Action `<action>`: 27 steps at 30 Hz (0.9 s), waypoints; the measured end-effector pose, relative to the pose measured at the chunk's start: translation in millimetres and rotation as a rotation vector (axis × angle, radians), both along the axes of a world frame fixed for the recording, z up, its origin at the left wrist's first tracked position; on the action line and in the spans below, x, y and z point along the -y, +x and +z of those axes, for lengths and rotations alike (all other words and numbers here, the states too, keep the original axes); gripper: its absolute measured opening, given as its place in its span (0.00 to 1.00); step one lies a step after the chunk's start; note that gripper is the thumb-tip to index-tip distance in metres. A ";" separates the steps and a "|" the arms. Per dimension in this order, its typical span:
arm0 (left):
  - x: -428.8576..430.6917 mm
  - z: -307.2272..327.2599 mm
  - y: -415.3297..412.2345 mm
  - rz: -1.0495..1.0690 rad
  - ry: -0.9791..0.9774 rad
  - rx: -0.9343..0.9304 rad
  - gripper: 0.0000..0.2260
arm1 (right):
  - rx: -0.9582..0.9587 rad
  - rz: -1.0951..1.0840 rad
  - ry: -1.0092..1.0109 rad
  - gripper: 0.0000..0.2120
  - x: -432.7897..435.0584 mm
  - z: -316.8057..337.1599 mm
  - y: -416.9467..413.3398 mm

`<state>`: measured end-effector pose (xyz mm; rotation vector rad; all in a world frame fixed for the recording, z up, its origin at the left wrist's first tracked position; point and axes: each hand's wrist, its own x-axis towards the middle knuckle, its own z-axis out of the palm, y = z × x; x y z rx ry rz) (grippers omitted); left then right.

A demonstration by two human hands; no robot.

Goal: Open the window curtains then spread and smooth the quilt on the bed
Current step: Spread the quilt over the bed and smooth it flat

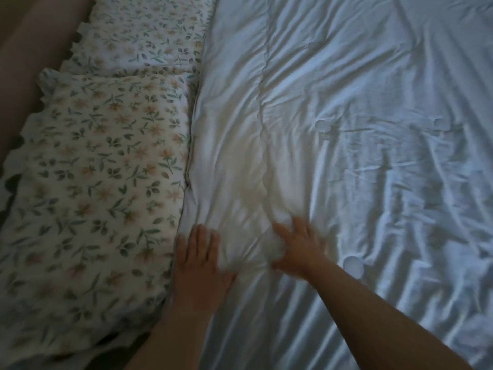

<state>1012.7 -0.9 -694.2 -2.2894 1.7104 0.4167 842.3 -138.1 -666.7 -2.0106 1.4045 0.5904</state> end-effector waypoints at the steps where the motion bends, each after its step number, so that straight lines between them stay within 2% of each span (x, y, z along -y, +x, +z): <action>1: -9.9 -0.9 -6.4 0.026 -0.022 0.021 0.37 | -0.024 0.043 0.022 0.46 -17.2 -2.1 -11.8; 5: -13.9 14.1 -40.1 0.212 -0.016 0.080 0.35 | 0.024 0.223 0.005 0.48 -68.0 -8.9 -40.0; 7: -26.0 16.5 -74.7 0.279 -0.063 0.003 0.37 | 0.066 0.252 -0.050 0.47 -79.7 -7.8 -57.8; 9: -48.6 14.7 -110.2 0.293 -0.026 -0.128 0.41 | 0.037 0.200 -0.110 0.49 -87.0 -7.7 -87.4; 11: -81.4 5.1 -137.7 0.365 0.079 -0.133 0.45 | -0.052 0.145 -0.084 0.52 -97.4 -9.8 -124.8; 13: -112.9 1.9 -155.3 0.537 0.182 -0.134 0.46 | -0.108 0.081 -0.043 0.52 -118.0 -13.8 -168.9; 18: -143.9 16.2 -181.9 0.735 0.193 -0.165 0.47 | -0.152 -0.109 0.054 0.53 -183.0 -13.5 -251.6; 20: -140.8 21.9 -200.5 0.690 0.132 -0.129 0.44 | -0.112 -0.166 0.030 0.52 -193.7 -6.6 -257.4; 23: -119.4 27.3 -239.0 0.416 -0.028 -0.111 0.40 | -0.016 -0.176 -0.146 0.45 -179.2 3.6 -253.5; 25: -98.0 26.8 -276.8 0.259 -0.036 -0.153 0.34 | 0.038 -0.151 -0.230 0.39 -155.1 2.5 -251.6; 27: -85.5 25.1 -314.9 0.245 0.052 -0.228 0.34 | 0.034 -0.099 -0.261 0.36 -128.6 -3.7 -257.8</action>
